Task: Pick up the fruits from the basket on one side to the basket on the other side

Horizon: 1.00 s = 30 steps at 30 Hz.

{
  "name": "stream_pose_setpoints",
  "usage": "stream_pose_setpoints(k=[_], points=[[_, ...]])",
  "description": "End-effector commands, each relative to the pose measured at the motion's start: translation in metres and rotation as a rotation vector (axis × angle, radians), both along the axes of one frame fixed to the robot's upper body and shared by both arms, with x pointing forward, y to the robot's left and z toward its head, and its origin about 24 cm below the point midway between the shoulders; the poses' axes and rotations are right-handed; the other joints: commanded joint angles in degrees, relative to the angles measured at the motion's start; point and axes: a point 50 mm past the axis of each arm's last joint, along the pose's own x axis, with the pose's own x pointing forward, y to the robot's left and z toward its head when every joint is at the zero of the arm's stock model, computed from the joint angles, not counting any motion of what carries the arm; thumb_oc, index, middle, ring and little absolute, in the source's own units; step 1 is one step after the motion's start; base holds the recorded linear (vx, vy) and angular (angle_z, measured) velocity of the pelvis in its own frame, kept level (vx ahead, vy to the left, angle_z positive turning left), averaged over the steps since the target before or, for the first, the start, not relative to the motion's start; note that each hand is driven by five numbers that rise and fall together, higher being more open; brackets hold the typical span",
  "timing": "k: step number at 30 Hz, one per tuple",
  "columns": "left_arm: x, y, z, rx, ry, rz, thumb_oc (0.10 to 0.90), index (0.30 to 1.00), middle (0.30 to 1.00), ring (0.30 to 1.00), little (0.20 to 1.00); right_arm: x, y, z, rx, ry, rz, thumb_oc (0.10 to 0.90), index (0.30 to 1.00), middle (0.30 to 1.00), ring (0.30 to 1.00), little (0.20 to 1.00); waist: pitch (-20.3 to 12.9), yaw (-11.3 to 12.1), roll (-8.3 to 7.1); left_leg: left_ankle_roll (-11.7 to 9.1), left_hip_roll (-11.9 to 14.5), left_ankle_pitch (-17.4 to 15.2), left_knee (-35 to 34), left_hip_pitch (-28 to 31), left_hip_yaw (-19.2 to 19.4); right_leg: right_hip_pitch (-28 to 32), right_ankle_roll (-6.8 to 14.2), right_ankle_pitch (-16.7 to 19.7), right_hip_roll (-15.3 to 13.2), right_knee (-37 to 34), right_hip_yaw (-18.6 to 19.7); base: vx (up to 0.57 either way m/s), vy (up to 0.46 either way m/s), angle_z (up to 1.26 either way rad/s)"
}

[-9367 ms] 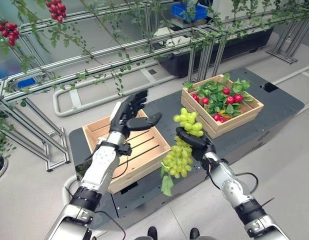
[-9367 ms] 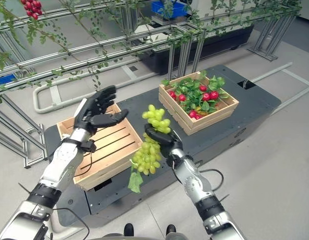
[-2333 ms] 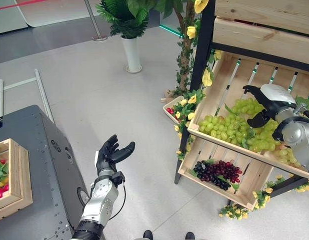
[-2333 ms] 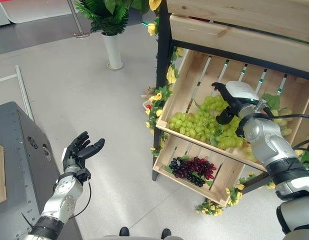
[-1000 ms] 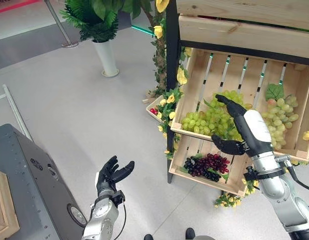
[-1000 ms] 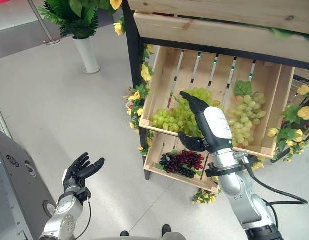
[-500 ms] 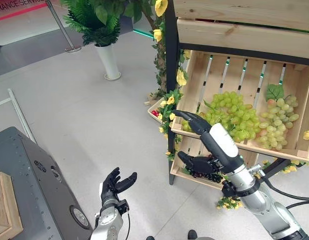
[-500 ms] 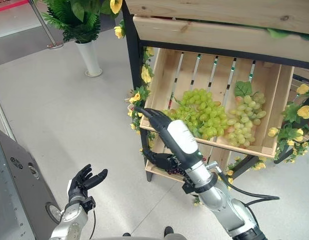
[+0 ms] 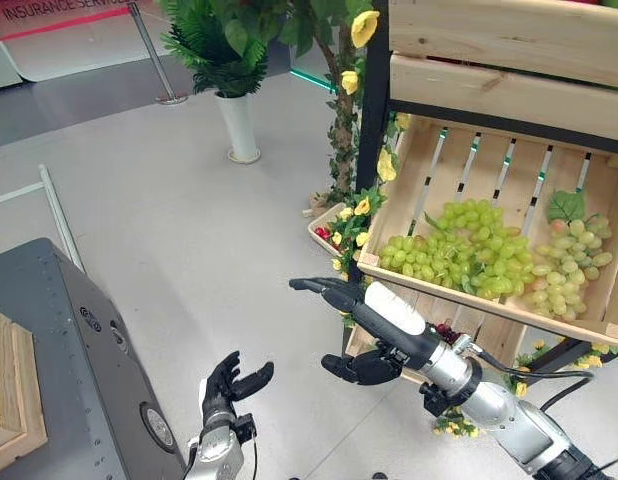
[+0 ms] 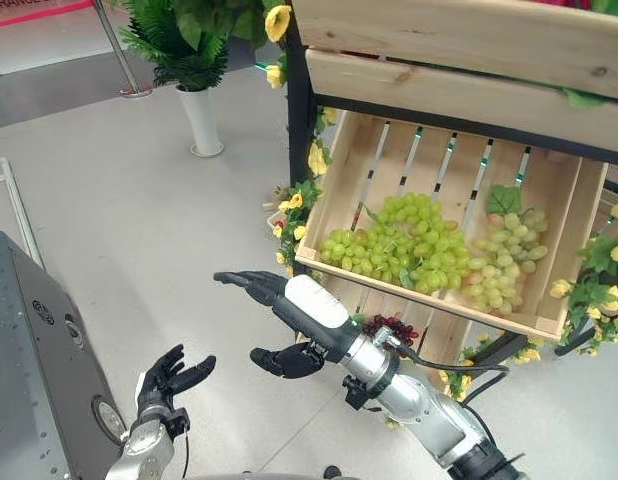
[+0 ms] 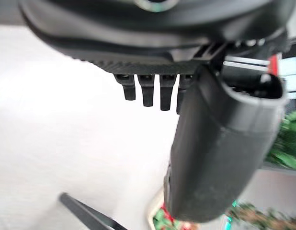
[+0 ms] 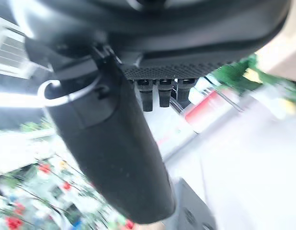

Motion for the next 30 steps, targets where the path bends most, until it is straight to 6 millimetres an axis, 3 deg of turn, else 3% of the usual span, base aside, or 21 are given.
stream_pose_setpoints(k=[1, 6, 8, 9, 11, 15, 17, 19, 20, 22, 23, 25, 26, 27, 28, 30], points=[[0.041, -0.003, 0.023, 0.036, -0.180, -0.044, 0.800, 0.900, 0.900, 0.900, 0.900, 0.010, 0.012, 0.023, 0.110, -0.141, 0.003, 0.800, 0.900, 0.900, 0.900, 0.900, 0.5, 1.0, -0.78, 2.4, -3.9, -6.8, 0.5, 1.4, -3.6, 1.8, 0.0, -1.8, -0.3, 0.4, -2.3, 0.02, -0.029, 0.11], [0.035, -0.006, 0.015, 0.063, -0.132, -0.081, 0.800, 0.900, 0.900, 0.900, 0.900, 0.016, 0.004, -0.020, 0.054, 0.102, -0.089, 0.800, 0.900, 0.900, 0.900, 0.900, 0.8, 2.1, -1.21, 2.5, -4.2, -6.5, 0.5, 1.1, -4.8, 2.1, 0.0, -1.6, -0.7, 0.4, -3.5, 0.01, -0.015, 0.15], [0.031, -0.008, 0.008, 0.056, -0.083, -0.100, 0.800, 0.900, 0.900, 0.900, 0.900, 0.019, -0.003, -0.052, 0.074, 0.349, -0.188, 0.800, 0.900, 0.900, 0.900, 0.900, 1.0, 2.6, -1.28, 2.5, -4.5, -6.3, 0.5, 1.0, -5.7, 2.3, -0.1, -1.7, -0.9, 0.4, -4.1, 0.02, 0.008, 0.21], [0.030, -0.008, 0.008, 0.054, -0.080, -0.099, 0.800, 0.900, 0.900, 0.900, 0.900, 0.019, -0.004, -0.054, 0.073, 0.360, -0.191, 0.800, 0.900, 0.900, 0.900, 0.900, 1.0, 2.6, -1.29, 2.5, -4.5, -6.3, 0.5, 1.0, -5.8, 2.4, -0.1, -1.7, -0.9, 0.4, -4.2, 0.03, 0.014, 0.19], [0.024, -0.008, 0.001, 0.038, -0.045, -0.099, 0.800, 0.900, 0.900, 0.900, 0.900, 0.013, -0.008, -0.085, -0.012, 0.486, -0.257, 0.800, 0.900, 0.900, 0.900, 0.900, 1.0, 2.9, -1.30, 2.5, -4.7, -6.2, 0.5, 1.0, -6.4, 2.6, -0.2, -1.7, -1.2, 0.4, -4.6, 0.04, 0.017, 0.12], [0.021, -0.014, -0.004, 0.017, -0.018, -0.164, 0.800, 0.900, 0.900, 0.900, 0.900, 0.000, -0.014, -0.121, -0.160, 0.656, -0.319, 0.800, 0.900, 0.900, 0.900, 0.900, 1.3, 3.9, -1.25, 3.0, -5.0, -5.9, 0.5, 1.1, -7.8, 2.8, -0.3, -2.1, -1.6, 1.4, -5.4, 0.04, 0.008, 0.18], [0.021, -0.018, -0.004, 0.009, -0.012, -0.201, 0.800, 0.900, 0.900, 0.900, 0.900, -0.001, -0.016, -0.128, -0.184, 0.705, -0.341, 0.800, 0.900, 0.900, 0.900, 0.900, 1.6, 4.2, -1.00, 3.3, -5.0, -5.8, 0.8, 0.9, -8.5, 2.2, -0.6, -3.4, -1.9, 4.2, -5.7, 0.01, -0.006, 0.16], [0.023, -0.018, -0.005, -0.001, 0.002, -0.202, 0.800, 0.900, 0.900, 0.900, 0.900, 0.001, -0.015, -0.133, -0.167, 0.773, -0.374, 0.800, 0.900, 0.900, 0.900, 0.900, 2.2, 4.3, -0.66, 4.1, -4.9, -5.6, 1.4, 0.4, -9.4, 0.1, -0.6, -5.0, -2.5, 11.4, -6.2, -0.01, -0.038, 0.28], [0.024, -0.016, -0.005, -0.002, 0.008, -0.222, 0.800, 0.900, 0.900, 0.900, 0.900, 0.003, -0.013, -0.134, -0.144, 0.798, -0.397, 0.800, 0.900, 0.900, 0.900, 0.900, 3.0, 4.0, -0.49, 4.6, -5.0, -5.1, 2.3, -0.3, -10.1, -3.5, 0.0, -3.9, -3.3, 18.8, -5.8, -0.05, -0.086, 0.17], [0.023, -0.015, -0.007, -0.005, 0.032, -0.266, 0.800, 0.900, 0.900, 0.900, 0.900, 0.004, -0.015, -0.136, -0.104, 0.829, -0.451, 0.800, 0.900, 0.900, 0.900, 0.900, 4.6, 3.3, -0.11, 5.0, -5.1, -4.4, 3.4, -1.4, -12.7, -7.9, -0.3, -2.2, -3.2, 24.5, -1.5, -0.10, -0.200, 0.21], [0.023, -0.016, -0.008, -0.009, 0.039, -0.271, 0.800, 0.900, 0.900, 0.900, 0.900, 0.004, -0.015, -0.136, -0.094, 0.837, -0.458, 0.800, 0.900, 0.900, 0.900, 0.900, 4.7, 3.0, -0.01, 5.1, -5.1, -4.2, 3.5, -1.7, -13.4, -8.4, -0.5, -2.1, -2.8, 24.4, -0.4, -0.08, -0.304, 0.51], [0.028, -0.020, -0.008, -0.026, 0.047, -0.359, 0.800, 0.900, 0.900, 0.900, 0.900, 0.001, -0.020, -0.142, -0.033, 0.867, -0.524, 0.800, 0.900, 0.900, 0.900, 0.900, 5.4, 1.0, 0.15, 5.0, -5.3, -3.5, 3.6, -2.4, -19.3, -8.2, -1.9, -4.3, 0.7, 20.4, 6.5, -0.07, -0.360, 1.01], [0.029, -0.021, -0.007, -0.031, 0.042, -0.367, 0.800, 0.900, 0.900, 0.900, 0.900, 0.001, -0.020, -0.142, -0.034, 0.868, -0.523, 0.800, 0.900, 0.900, 0.900, 0.900, 5.3, 0.7, 0.18, 5.0, -5.4, -3.4, 3.7, -2.7, -20.1, -8.3, -2.0, -4.3, 1.2, 19.6, 7.7, -0.09, -0.472, 1.76], [0.032, -0.026, -0.007, -0.043, 0.033, -0.394, 0.800, 0.900, 0.900, 0.900, 0.900, 0.000, -0.023, -0.146, -0.057, 0.868, -0.535, 0.800, 0.900, 0.900, 0.900, 0.900, 5.2, 0.2, 0.15, 4.0, -4.9, -2.5, 2.5, -3.0, -22.8, -6.7, -3.2, -5.6, 3.1, 15.4, 10.5, -0.06, -0.327, 1.66], [0.032, -0.026, -0.007, -0.043, 0.034, -0.396, 0.800, 0.900, 0.900, 0.900, 0.900, 0.000, -0.023, -0.147, -0.061, 0.869, -0.534, 0.800, 0.900, 0.900, 0.900, 0.900, 5.2, 0.1, 0.12, 3.9, -4.8, -2.5, 2.4, -2.9, -23.0, -6.5, -3.3, -5.7, 3.2, 15.1, 10.5, -0.10, -0.462, 2.04], [0.027, -0.032, -0.011, -0.060, 0.044, -0.346, 0.800, 0.900, 0.900, 0.900, 0.900, 0.001, -0.022, -0.151, -0.109, 0.908, -0.514, 0.800, 0.900, 0.900, 0.900, 0.900, 4.6, 1.5, -0.86, 1.8, -3.3, -0.5, 1.2, -3.9, -22.1, -3.5, -3.2, -4.5, 2.5, 9.5, 8.1, -0.10, -0.367, 1.62]])
